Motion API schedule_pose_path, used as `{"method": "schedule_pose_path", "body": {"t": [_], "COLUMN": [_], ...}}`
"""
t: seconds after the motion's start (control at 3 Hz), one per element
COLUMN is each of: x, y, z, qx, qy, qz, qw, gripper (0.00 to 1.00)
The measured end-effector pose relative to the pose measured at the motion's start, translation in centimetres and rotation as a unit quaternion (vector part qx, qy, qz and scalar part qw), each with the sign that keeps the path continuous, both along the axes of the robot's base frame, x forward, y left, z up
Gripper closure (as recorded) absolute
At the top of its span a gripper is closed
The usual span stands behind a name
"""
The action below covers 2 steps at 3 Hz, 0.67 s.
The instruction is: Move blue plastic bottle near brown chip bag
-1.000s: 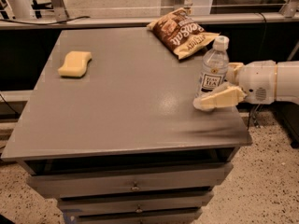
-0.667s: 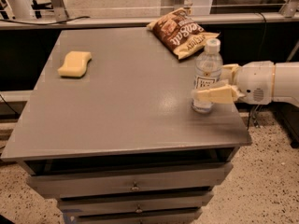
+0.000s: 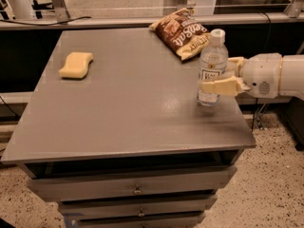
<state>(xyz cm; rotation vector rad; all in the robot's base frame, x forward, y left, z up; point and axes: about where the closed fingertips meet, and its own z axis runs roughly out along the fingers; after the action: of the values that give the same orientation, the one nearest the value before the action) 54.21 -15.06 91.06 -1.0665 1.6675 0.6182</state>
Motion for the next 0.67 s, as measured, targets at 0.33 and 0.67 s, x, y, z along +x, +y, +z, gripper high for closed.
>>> {"method": "schedule_pose_path", "body": {"t": [0.33, 0.67], "x": [0.02, 0.02], "y": [0.22, 0.22], "z": [0.14, 0.14], "qx": [0.0, 0.0], "qy": [-0.001, -0.001], "qz": [0.002, 0.002], "qw": [1.0, 1.0], "gripper": [1.0, 1.0]}}
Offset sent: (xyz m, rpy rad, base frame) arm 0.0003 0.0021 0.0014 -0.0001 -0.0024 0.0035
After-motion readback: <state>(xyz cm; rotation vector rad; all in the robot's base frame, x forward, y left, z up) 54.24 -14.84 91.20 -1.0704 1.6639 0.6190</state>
